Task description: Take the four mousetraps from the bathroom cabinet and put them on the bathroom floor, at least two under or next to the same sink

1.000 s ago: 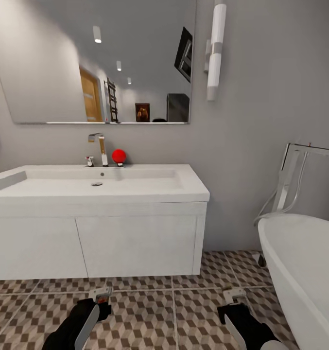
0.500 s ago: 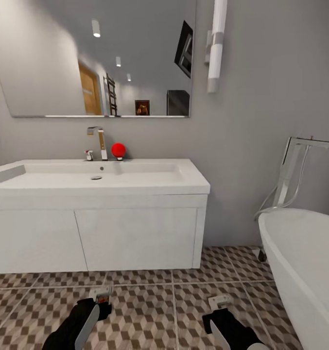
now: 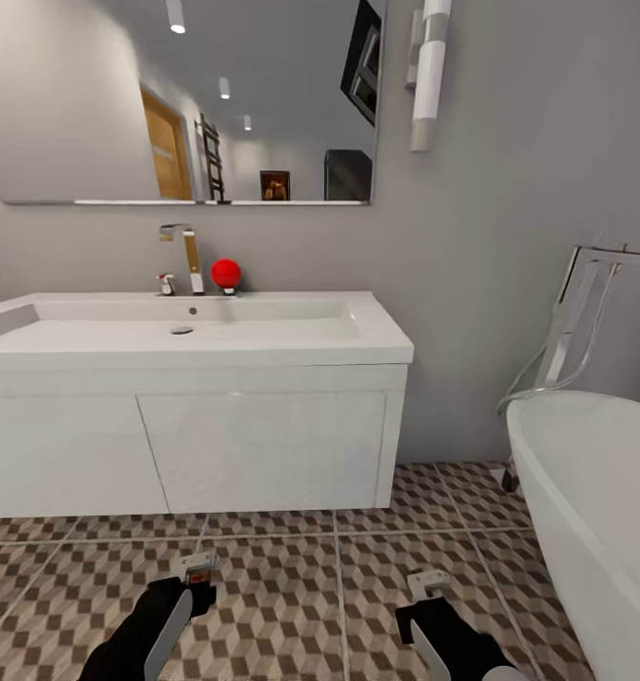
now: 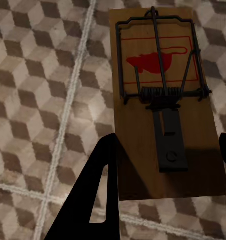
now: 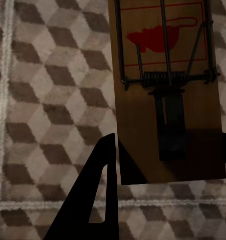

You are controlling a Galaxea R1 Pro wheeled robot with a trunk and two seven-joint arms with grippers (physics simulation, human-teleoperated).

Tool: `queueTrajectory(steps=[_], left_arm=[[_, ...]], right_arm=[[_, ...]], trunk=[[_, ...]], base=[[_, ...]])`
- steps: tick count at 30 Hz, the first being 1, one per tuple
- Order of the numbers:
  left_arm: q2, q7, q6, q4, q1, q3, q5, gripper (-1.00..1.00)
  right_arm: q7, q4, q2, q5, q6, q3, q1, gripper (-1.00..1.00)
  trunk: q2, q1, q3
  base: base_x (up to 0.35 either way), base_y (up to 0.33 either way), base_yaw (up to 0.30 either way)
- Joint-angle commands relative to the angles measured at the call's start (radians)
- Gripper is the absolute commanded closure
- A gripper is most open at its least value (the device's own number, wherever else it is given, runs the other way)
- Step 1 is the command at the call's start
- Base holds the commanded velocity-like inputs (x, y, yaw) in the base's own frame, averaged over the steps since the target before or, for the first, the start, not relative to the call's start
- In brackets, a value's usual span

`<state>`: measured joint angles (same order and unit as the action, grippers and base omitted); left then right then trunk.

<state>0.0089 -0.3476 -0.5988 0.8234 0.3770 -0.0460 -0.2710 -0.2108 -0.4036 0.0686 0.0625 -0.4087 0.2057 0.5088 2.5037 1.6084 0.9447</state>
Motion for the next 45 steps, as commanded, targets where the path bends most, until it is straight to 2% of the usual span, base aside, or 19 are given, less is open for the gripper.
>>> queueTrajectory(steps=[1, 3, 4, 5, 8, 11, 12, 18, 25, 38, 41, 45], left_arm=[[0.001, -0.011, 0.015, 0.012, 0.000, -0.004, -0.009, 1.00], [0.000, -0.011, 0.075, 0.029, 0.001, -0.005, 0.016, 1.00], [-0.003, -0.012, 0.095, 0.032, 0.001, -0.004, 0.044, 1.00], [-0.007, -0.013, 0.117, 0.035, 0.003, -0.004, 0.099, 1.00], [-0.035, -0.014, 0.135, 0.035, 0.009, -0.003, 0.205, 1.00], [-0.068, -0.014, 0.140, 0.031, 0.011, -0.003, 0.267, 1.00], [-0.071, -0.014, 0.141, 0.028, 0.011, -0.003, 0.275, 1.00], [-0.073, -0.013, 0.146, 0.020, 0.011, -0.002, 0.285, 1.00], [-0.071, -0.006, 0.194, 0.019, 0.011, 0.001, 0.277, 1.00], [-0.075, 0.002, 0.202, 0.033, 0.011, 0.007, 0.267, 1.00], [-0.082, 0.032, 0.211, 0.055, 0.011, 0.003, 0.266, 1.00], [-0.084, 0.112, 0.212, 0.095, 0.011, 0.005, 0.260, 1.00]], right_arm=[[-0.008, -0.003, -0.001, 0.008, -0.005, 0.006, 0.000, 1.00], [-0.011, -0.012, -0.002, 0.008, 0.007, 0.005, 0.000, 1.00], [-0.012, -0.020, -0.002, 0.008, 0.015, 0.004, 0.000, 1.00], [-0.014, -0.033, -0.002, 0.008, 0.023, 0.003, 0.000, 1.00], [-0.018, -0.061, -0.003, 0.009, 0.032, 0.003, 0.001, 1.00], [-0.022, -0.085, -0.004, 0.011, 0.043, 0.003, 0.004, 1.00], [-0.022, -0.088, -0.004, 0.011, 0.052, 0.003, 0.008, 1.00], [-0.024, -0.086, -0.003, 0.014, 0.091, 0.002, 0.023, 1.00], [-0.023, -0.093, -0.004, 0.015, 0.107, 0.001, 0.026, 1.00], [-0.022, -0.110, -0.004, 0.013, 0.106, 0.001, 0.026, 1.00], [-0.022, -0.111, -0.004, 0.013, 0.106, 0.001, 0.026, 1.00], [-0.022, -0.118, -0.004, 0.013, 0.106, 0.001, 0.026, 1.00]], trunk=[[0.001, 0.000, 0.005], [0.001, 0.001, 0.013], [0.001, 0.002, 0.017], [0.002, 0.002, 0.021], [0.002, 0.003, 0.032], [0.003, 0.005, 0.044], [0.003, 0.005, 0.048], [0.005, 0.008, 0.071], [0.006, 0.011, 0.098], [0.006, 0.011, 0.098], [0.006, 0.011, 0.098], [0.006, 0.011, 0.098]], base=[[0.000, 0.000, 0.000], [0.000, 0.000, 0.000], [0.000, 0.000, 0.000], [0.000, 0.000, 0.000], [0.000, 0.000, 0.000], [0.000, 0.000, 0.000], [0.000, 0.000, 0.000], [0.000, 0.000, 0.000], [0.000, 0.000, 0.000], [0.000, 0.000, 0.000], [0.000, 0.000, 0.000], [0.000, 0.030, 0.000]])
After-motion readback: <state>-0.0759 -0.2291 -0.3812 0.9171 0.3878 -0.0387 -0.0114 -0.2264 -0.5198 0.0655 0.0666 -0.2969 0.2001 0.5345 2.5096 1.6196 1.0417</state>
